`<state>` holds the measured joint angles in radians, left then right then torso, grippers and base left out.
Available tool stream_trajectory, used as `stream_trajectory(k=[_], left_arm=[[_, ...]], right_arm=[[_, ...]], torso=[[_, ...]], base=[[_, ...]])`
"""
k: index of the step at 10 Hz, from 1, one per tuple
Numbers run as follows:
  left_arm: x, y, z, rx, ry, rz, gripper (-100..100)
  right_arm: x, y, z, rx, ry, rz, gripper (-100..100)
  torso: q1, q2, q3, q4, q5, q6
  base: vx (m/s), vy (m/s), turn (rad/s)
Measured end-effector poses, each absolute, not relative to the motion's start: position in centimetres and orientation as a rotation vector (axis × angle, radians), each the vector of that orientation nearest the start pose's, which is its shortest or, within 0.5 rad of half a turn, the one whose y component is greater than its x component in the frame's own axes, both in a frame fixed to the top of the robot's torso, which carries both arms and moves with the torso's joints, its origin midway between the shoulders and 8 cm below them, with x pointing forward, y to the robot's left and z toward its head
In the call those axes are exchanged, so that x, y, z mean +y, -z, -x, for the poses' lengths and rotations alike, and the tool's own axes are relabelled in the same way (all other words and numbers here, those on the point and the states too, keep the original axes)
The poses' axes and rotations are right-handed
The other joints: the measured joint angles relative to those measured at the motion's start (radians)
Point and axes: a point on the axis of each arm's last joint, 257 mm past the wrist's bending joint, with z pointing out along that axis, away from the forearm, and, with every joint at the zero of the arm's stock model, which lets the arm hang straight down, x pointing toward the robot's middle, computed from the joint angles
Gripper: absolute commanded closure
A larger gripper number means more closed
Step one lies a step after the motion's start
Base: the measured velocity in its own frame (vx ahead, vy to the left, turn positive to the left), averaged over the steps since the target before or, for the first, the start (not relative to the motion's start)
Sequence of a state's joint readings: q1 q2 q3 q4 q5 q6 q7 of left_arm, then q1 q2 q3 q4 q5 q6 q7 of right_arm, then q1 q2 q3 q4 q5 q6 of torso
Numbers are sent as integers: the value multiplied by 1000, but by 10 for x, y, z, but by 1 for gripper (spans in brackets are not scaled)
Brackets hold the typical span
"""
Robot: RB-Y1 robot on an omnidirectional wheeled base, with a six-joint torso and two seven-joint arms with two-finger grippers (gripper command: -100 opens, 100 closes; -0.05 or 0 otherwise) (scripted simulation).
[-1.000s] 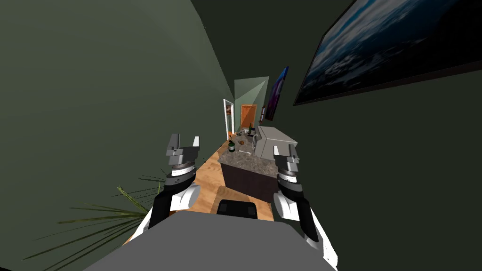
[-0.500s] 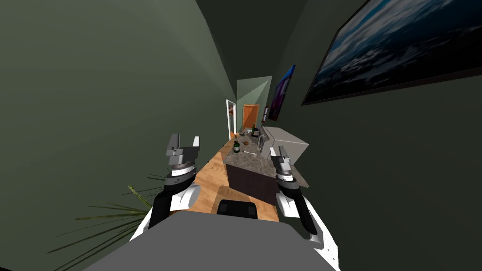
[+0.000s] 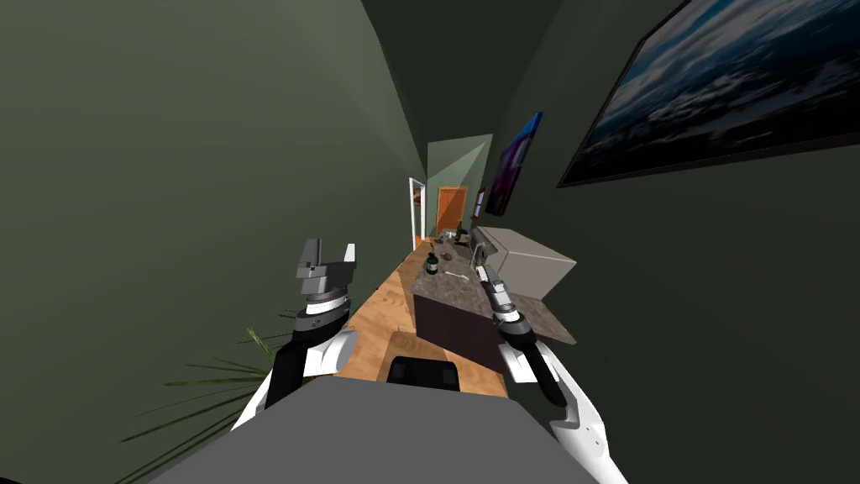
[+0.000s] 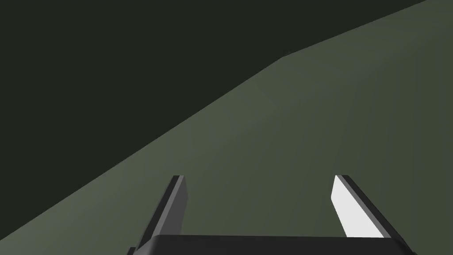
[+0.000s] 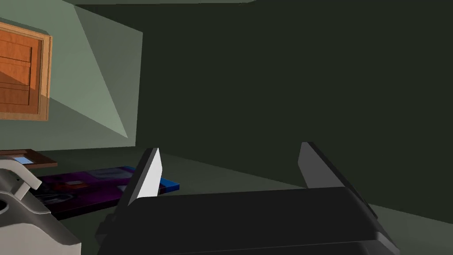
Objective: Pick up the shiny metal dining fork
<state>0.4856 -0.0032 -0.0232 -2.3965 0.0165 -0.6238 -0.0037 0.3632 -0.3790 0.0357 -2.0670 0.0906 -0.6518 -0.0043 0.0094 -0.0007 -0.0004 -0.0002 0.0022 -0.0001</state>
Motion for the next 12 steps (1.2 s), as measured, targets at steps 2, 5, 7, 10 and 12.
stream_trajectory(k=[2,5,7,10,12], left_arm=[[264,-98,-293,420,1387,465,0],[264,-98,-293,420,1387,465,0],[264,-98,-293,420,1387,465,0],[264,-98,-293,420,1387,465,0],[264,-98,-293,420,1387,465,0]], right_arm=[[-220,22,-376,998,-1256,-178,-100],[-219,43,-383,1097,-1162,-53,-100],[-222,56,-387,1151,-1109,16,-100],[-227,79,-393,1234,-1024,121,-100],[-233,93,-396,1284,-969,181,-100]], torso=[[0,-1,-1,0,0,0],[-1,-1,-1,0,0,0],[-3,0,0,0,0,0],[-3,-1,-1,0,-1,0],[-2,0,0,0,0,0]], base=[[26,135,32],[27,138,61],[21,110,57],[31,99,43],[23,106,70]])
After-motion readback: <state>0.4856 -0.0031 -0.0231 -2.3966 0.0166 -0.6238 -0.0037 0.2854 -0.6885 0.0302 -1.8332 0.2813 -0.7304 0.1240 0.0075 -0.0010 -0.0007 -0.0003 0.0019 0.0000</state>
